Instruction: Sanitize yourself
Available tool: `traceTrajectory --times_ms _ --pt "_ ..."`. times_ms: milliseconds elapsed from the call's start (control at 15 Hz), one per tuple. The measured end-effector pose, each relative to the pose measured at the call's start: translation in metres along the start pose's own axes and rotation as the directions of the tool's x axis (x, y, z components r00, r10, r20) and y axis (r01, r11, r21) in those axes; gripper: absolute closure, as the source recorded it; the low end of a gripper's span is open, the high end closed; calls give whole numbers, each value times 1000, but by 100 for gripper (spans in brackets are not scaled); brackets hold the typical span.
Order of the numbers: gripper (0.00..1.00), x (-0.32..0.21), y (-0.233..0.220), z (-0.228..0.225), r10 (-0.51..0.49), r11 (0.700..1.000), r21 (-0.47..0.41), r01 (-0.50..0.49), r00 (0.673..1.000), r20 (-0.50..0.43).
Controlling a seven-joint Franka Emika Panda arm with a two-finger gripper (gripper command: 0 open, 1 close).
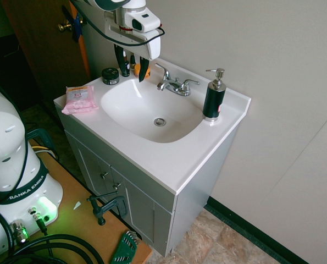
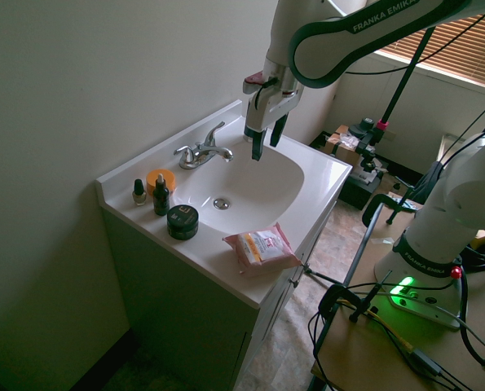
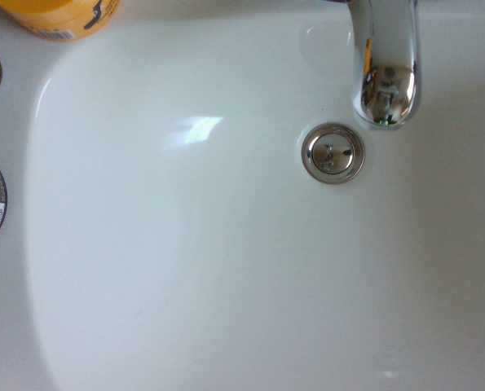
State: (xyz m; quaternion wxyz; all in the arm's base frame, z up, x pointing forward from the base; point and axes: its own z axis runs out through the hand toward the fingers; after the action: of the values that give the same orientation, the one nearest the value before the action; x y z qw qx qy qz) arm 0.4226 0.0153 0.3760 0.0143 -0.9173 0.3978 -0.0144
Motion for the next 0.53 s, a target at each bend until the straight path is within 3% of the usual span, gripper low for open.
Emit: traceTrajectory --times_ms 200,467,533 --pt "0 12 1 -9 24 1000 15 -24 1000 -15" --pt "0 99 17 -61 139 989 62 -135 988 -68" --pt "100 117 18 -68 160 985 71 -155 984 -73"
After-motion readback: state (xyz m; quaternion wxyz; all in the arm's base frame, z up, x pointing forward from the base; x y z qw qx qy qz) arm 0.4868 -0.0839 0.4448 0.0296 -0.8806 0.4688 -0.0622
